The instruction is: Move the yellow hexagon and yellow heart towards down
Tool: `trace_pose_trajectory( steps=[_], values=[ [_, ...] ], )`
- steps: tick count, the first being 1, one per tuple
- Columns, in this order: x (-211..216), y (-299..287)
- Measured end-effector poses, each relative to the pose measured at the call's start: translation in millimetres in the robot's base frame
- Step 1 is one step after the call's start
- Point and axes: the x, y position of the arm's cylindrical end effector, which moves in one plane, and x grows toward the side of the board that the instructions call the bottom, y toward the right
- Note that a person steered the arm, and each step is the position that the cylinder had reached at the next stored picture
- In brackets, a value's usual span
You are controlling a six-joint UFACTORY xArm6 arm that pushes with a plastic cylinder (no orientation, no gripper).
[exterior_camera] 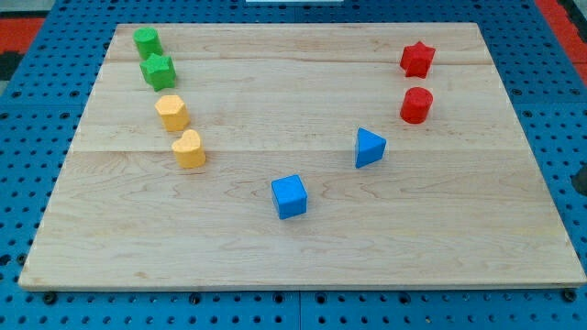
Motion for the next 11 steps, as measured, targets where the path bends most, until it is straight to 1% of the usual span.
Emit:
trace_pose_trajectory(
  steps=[5,6,7,8,9,10,11],
  values=[
    [-1.2,-0.1],
    [-11.2,-33.7],
    [-26.0,-114.3],
    [-38.2,-182.6],
    [-73.9,-187.3],
    [-102.1,-228.3],
    [-117.1,-288.1]
  ],
)
